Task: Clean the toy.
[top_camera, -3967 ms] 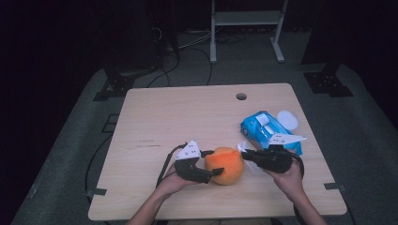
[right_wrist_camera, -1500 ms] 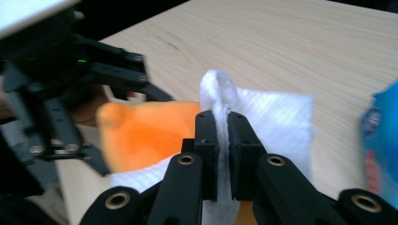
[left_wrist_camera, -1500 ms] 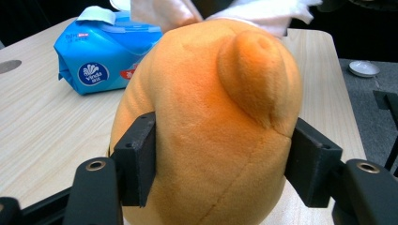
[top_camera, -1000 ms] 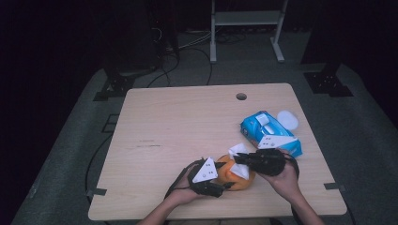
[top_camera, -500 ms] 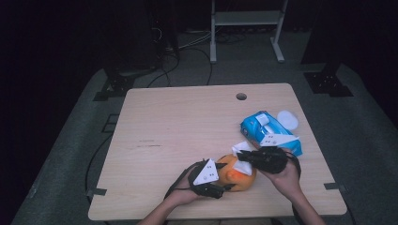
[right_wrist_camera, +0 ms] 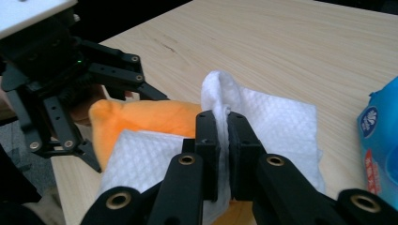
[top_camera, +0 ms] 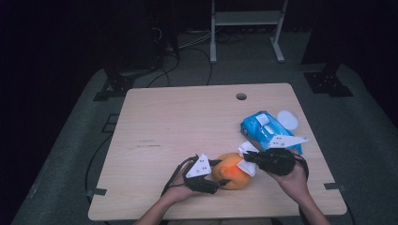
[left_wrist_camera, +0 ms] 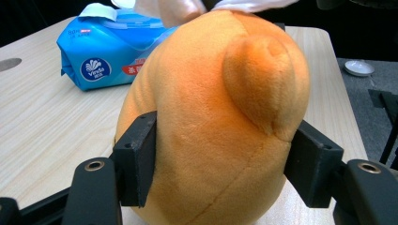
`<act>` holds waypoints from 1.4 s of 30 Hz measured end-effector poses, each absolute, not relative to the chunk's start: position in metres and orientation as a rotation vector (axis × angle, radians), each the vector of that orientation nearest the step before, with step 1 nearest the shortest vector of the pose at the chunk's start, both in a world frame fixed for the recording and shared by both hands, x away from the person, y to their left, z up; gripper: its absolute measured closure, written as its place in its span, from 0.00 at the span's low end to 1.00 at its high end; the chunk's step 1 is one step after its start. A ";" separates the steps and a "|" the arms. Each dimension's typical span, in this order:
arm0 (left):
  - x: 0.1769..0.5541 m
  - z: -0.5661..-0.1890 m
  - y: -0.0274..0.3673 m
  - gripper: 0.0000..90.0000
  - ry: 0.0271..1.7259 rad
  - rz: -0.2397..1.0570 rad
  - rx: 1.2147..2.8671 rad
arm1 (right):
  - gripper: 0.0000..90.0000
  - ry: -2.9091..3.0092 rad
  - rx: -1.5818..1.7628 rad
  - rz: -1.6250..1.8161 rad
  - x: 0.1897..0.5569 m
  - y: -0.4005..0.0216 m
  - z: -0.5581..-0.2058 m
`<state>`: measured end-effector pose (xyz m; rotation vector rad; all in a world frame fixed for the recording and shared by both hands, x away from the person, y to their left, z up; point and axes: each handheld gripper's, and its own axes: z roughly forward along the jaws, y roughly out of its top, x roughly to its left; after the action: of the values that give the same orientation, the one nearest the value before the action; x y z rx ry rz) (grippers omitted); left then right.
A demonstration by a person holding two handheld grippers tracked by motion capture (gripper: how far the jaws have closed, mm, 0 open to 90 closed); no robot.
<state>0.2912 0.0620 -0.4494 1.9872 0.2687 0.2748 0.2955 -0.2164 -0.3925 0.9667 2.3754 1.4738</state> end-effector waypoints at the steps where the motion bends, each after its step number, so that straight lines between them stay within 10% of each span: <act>1: 0.292 -0.449 0.062 0.38 0.271 0.271 1.988 | 0.93 2.376 0.964 1.478 0.294 -0.216 -0.392; 24: 0.320 -0.454 0.083 0.37 0.547 0.095 1.848 | 0.93 2.400 1.007 1.580 0.305 -0.221 -0.406; 42: 0.298 -0.449 0.062 0.36 0.413 0.230 1.933 | 0.92 2.340 1.003 1.583 0.306 -0.220 -0.395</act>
<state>0.2983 0.0622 -0.4494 1.9325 0.4132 0.2297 0.3065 -0.2202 -0.3952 1.0032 2.3398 1.5827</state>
